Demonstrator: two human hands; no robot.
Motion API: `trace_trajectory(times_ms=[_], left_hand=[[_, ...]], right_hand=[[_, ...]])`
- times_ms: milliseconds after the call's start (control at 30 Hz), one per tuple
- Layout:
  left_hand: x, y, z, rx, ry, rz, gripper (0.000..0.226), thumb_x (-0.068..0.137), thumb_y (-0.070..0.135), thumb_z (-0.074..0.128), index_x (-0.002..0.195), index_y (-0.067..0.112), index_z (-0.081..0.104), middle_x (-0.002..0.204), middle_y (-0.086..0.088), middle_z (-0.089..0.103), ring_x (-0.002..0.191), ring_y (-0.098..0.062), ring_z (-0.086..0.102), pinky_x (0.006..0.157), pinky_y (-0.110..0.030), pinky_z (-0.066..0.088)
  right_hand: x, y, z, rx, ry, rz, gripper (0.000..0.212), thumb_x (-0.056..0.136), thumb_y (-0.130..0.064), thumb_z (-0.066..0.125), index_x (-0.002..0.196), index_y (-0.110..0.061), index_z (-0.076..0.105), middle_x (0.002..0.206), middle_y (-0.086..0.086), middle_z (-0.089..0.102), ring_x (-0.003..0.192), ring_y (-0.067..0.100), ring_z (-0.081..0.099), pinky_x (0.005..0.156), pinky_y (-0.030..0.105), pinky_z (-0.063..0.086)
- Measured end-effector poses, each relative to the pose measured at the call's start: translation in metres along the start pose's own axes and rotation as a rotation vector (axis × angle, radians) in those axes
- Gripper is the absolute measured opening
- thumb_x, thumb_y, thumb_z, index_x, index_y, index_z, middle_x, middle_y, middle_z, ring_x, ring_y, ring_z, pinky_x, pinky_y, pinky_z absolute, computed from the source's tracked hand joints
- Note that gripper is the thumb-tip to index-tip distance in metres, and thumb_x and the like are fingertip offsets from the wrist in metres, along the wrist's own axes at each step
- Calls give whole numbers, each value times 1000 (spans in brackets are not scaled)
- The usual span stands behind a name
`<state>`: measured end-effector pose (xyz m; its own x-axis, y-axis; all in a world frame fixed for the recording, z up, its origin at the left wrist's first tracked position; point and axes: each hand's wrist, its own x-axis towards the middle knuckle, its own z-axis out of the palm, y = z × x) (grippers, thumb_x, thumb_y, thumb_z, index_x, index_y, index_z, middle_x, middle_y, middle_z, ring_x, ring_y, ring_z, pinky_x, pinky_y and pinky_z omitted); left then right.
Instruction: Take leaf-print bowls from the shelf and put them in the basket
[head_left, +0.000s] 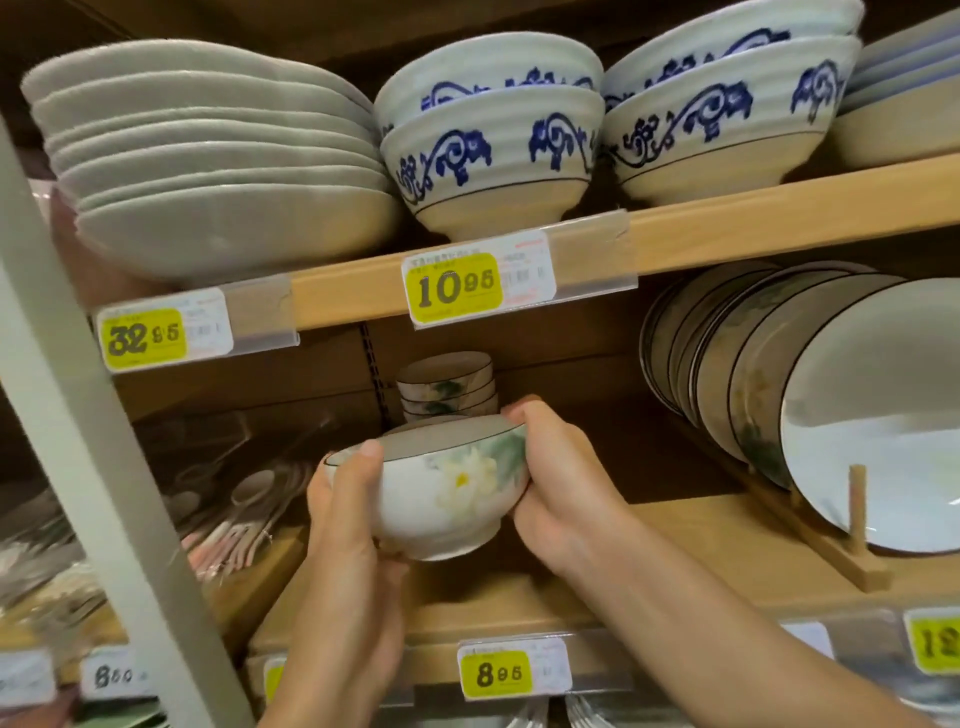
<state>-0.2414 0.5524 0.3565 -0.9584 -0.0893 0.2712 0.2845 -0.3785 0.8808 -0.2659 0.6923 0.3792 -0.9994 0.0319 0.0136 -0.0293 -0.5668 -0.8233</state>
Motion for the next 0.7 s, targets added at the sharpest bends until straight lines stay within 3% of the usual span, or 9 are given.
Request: trace_trajectory(times_ms=[100, 167, 200, 333, 400, 500, 567, 667, 700], left_hand=[[12, 11, 2, 15, 53, -15, 37, 84, 49, 49, 100, 21, 68, 96, -9, 74, 86, -23, 71, 62, -33, 51], [22, 20, -2, -20, 67, -40, 35, 86, 46, 43, 74, 27, 69, 88, -6, 75, 84, -26, 71, 68, -36, 48], [26, 24, -5, -42, 55, -53, 38, 86, 46, 41, 72, 25, 69, 90, -7, 76, 87, -28, 72, 73, -39, 48], [33, 30, -15, -75, 8, -80, 43, 84, 47, 39, 78, 22, 74, 99, -13, 76, 86, -30, 74, 73, -43, 55], [33, 30, -17, -83, -26, -79, 44, 84, 46, 39, 73, 23, 75, 99, -13, 76, 87, -30, 74, 68, -41, 58], [34, 30, -17, -92, -64, -116, 47, 85, 46, 38, 95, 14, 72, 105, -16, 74, 93, -32, 73, 83, -45, 55], [37, 31, -18, -94, -75, -151, 50, 86, 46, 37, 99, 11, 70, 106, -17, 74, 94, -32, 72, 89, -46, 52], [39, 31, -21, -94, -92, -185, 54, 88, 48, 35, 106, 10, 69, 107, -17, 73, 95, -32, 72, 91, -50, 51], [39, 31, -21, -96, -96, -192, 55, 88, 49, 35, 109, 10, 68, 108, -17, 73, 95, -32, 72, 90, -52, 52]], right_hand=[[0, 1, -1, 13, -45, -41, 24, 97, -21, 43, 88, -13, 64, 80, 10, 74, 79, 23, 70, 84, 43, 56], [2, -1, -5, 11, -47, -69, 29, 99, -24, 40, 87, -20, 66, 79, 3, 76, 80, 20, 70, 82, 47, 57], [4, -3, -6, 2, -48, -80, 30, 100, -25, 38, 87, -23, 66, 81, 2, 76, 82, 20, 70, 79, 47, 58], [13, 0, -5, -54, -81, -54, 28, 100, -29, 41, 96, -20, 67, 96, 7, 75, 88, 24, 68, 71, 44, 58], [16, 3, -1, -53, -106, -31, 30, 100, -34, 41, 102, -19, 67, 95, 8, 76, 91, 25, 71, 84, 47, 57], [20, 5, 2, -2, -148, -13, 37, 99, -41, 41, 114, -17, 65, 102, 11, 75, 98, 29, 70, 98, 49, 50], [22, 5, 3, 21, -154, -13, 36, 100, -42, 39, 112, -21, 65, 102, 12, 74, 97, 29, 71, 94, 48, 52], [26, 6, 4, 59, -162, -15, 37, 102, -39, 35, 89, -34, 70, 97, 12, 75, 90, 30, 73, 80, 46, 57], [27, 7, 4, 65, -161, -10, 35, 102, -40, 35, 93, -33, 68, 98, 13, 75, 90, 30, 73, 78, 46, 57]])
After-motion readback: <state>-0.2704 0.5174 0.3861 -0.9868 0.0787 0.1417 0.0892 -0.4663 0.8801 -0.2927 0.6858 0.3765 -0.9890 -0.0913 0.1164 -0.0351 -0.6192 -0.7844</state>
